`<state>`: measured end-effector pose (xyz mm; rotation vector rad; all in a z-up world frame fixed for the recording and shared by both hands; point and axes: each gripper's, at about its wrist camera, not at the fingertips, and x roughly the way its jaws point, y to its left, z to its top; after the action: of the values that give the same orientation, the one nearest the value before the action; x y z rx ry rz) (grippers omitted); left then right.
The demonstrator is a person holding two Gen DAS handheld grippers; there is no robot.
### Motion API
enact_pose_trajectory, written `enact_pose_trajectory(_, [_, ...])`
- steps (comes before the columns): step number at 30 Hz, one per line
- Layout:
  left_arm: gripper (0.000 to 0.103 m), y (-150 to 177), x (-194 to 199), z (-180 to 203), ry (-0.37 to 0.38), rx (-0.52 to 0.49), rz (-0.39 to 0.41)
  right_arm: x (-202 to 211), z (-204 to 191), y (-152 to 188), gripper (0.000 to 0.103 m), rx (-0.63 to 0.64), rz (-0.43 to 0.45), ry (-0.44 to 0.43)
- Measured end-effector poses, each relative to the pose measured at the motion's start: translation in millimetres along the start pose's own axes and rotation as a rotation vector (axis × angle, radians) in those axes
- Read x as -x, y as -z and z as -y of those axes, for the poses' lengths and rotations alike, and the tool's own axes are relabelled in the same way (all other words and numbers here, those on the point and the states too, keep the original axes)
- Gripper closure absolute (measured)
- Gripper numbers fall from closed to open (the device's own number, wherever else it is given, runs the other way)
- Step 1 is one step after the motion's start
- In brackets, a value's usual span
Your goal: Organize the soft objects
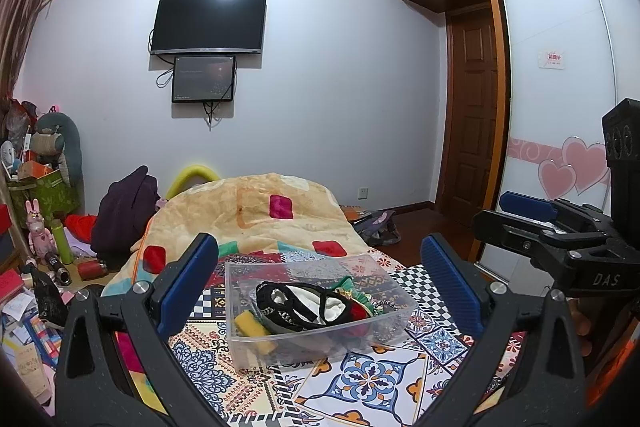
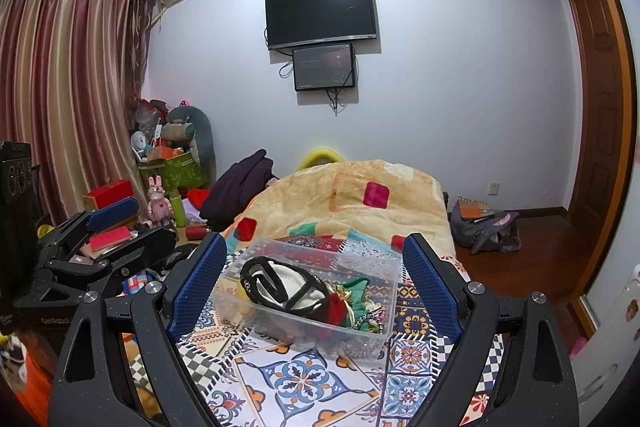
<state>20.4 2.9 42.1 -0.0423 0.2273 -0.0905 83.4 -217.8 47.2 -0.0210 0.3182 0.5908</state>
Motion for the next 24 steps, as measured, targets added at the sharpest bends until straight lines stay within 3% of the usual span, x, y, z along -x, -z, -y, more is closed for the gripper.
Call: enact_pose_trajectory(24, [0.0,-0.1,2.6,1.6,0.02,-0.008,-0.004,-0.2,-2.8,1.0,0.014,0.0,-0.005,-0.001])
